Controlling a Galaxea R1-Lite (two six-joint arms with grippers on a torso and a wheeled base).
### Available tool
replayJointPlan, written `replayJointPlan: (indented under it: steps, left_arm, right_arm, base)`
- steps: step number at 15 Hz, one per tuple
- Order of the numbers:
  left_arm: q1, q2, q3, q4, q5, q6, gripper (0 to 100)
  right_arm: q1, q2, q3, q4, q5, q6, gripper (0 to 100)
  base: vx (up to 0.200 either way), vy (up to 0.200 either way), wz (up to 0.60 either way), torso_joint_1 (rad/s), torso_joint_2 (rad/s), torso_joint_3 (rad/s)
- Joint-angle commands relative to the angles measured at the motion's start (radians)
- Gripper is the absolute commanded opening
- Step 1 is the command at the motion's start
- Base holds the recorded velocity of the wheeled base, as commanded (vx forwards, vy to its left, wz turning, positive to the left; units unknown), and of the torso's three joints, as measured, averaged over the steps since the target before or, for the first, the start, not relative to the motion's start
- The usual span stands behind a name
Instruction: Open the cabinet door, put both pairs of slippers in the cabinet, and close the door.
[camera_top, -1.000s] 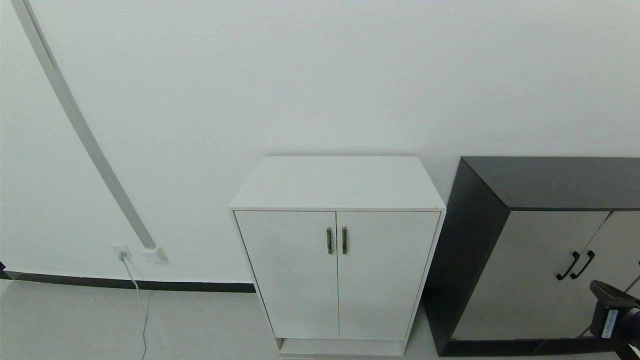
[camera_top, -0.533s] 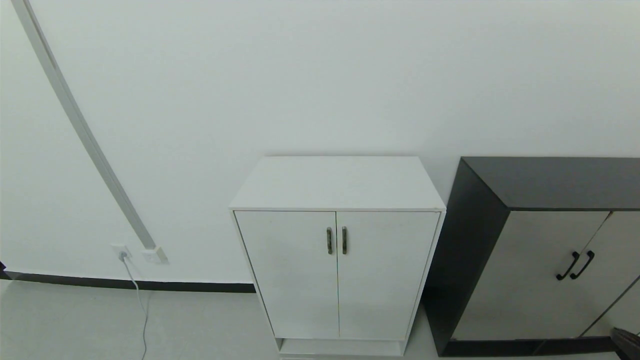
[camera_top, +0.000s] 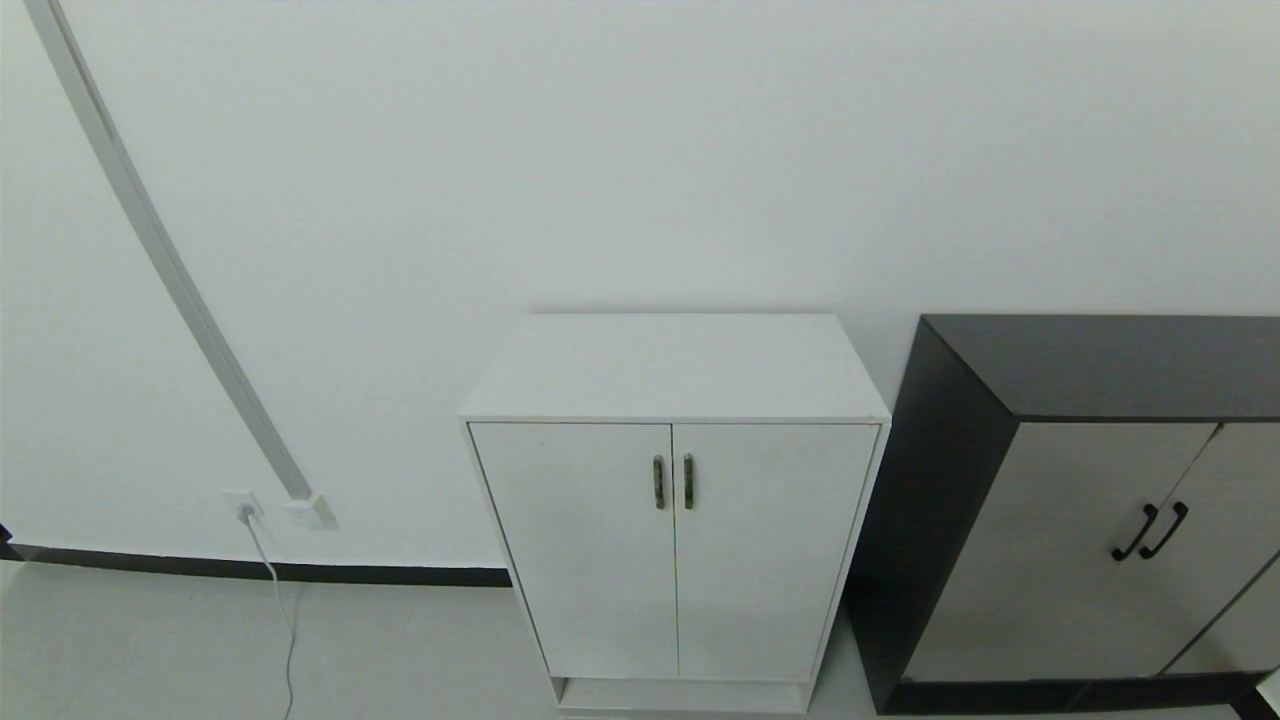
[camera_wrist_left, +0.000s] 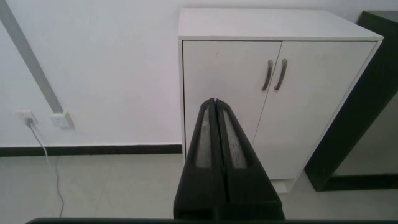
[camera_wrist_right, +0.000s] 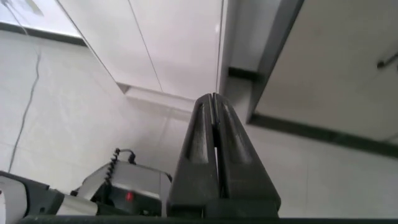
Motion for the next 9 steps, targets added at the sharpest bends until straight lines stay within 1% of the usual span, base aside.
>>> replayJointPlan:
  steps: [1,2,4,6,9]
  left_arm:
    - [0.0,0.0,0.0,0.0,0.0,0.0,0]
    - [0.0,0.0,0.0,0.0,0.0,0.0,0]
    - [0.0,0.0,0.0,0.0,0.001,0.0,0]
    - [0.0,0.0,0.0,0.0,0.0,0.0,0]
    - [0.0,0.0,0.0,0.0,0.0,0.0,0]
  right_arm:
    - [0.003,-0.035,0.003,0.0,0.002,-0.001,0]
    - [0.003,-0.035,0.011,0.002,0.002,-0.004,0]
    - [0.003,-0.056,0.016,0.056,0.014,-0.037,0]
    - [-0.012,-0.079,0.019,0.042,0.016,-0.039,0]
    - [-0.122,-0.157,0.019,0.04,0.016,-0.039,0]
  base:
    - [0.0,0.0,0.0,0.0,0.0,0.0]
    - [0.0,0.0,0.0,0.0,0.0,0.0]
    - [0.0,0.0,0.0,0.0,0.0,0.0]
    - [0.0,0.0,0.0,0.0,0.0,0.0]
    - [0.0,0.0,0.0,0.0,0.0,0.0]
